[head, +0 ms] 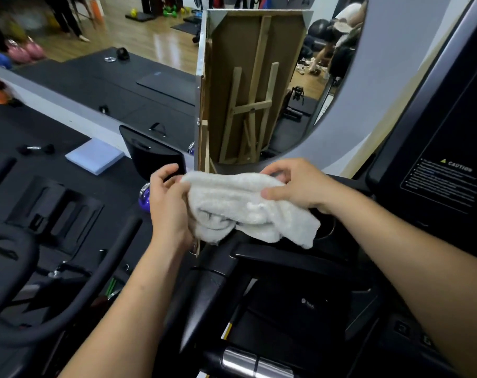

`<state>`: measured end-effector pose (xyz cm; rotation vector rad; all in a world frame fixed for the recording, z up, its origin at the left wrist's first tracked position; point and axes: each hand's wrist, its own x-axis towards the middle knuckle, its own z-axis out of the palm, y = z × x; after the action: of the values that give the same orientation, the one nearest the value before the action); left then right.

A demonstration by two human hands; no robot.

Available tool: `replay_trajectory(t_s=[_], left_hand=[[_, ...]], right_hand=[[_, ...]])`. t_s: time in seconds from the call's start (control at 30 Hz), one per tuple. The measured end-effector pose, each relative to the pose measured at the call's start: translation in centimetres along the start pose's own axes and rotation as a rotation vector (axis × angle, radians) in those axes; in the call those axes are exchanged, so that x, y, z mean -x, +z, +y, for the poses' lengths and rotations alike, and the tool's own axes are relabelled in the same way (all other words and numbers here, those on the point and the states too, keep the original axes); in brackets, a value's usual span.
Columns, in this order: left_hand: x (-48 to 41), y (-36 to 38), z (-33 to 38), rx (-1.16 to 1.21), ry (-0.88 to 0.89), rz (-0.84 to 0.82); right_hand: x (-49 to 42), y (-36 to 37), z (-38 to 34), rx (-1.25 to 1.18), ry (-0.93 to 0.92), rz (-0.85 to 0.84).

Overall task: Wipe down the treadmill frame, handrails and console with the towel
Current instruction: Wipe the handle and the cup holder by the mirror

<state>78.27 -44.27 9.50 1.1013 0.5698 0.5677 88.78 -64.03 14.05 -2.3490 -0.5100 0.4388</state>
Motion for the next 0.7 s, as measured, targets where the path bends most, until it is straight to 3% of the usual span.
replay_trajectory(t_s=[0.17, 0.27, 0.37, 0.43, 0.53, 0.6, 0.7], left_hand=[[-0.8, -0.3, -0.9, -0.364, -0.260, -0.431], [-0.1, -0.7, -2.7, -0.382, -0.214, -0.393], [-0.5, -0.7, -3.2, -0.339, -0.076, -0.270], [-0.8, -0.5, -3.0, -0.467, 0.084, -0.188], [-0.6, -0.2, -2.0, -0.714, 0.431, -0.109], [0.4, 0.4, -2.4, -0.914, 0.602, -0.213], [2.6, 1.8, -4.3, -1.125, 0.490, -0.463]], right_hand=[[-0.9, -0.9, 0.1, 0.344, -0.044, 0.173], [-0.3, 1.2, 1.1, 0.449, -0.192, 0.195], [0.8, 3.4, 2.1, 0.418, -0.308, 0.059], [0.6, 3.5, 3.2, 0.456, -0.297, -0.027], [-1.2, 2.1, 3.9, 0.566, -0.254, -0.007], [-1.9, 1.5, 3.1, 0.585, -0.198, -0.021], [-2.2, 1.2, 2.5, 0.542, -0.169, -0.101]])
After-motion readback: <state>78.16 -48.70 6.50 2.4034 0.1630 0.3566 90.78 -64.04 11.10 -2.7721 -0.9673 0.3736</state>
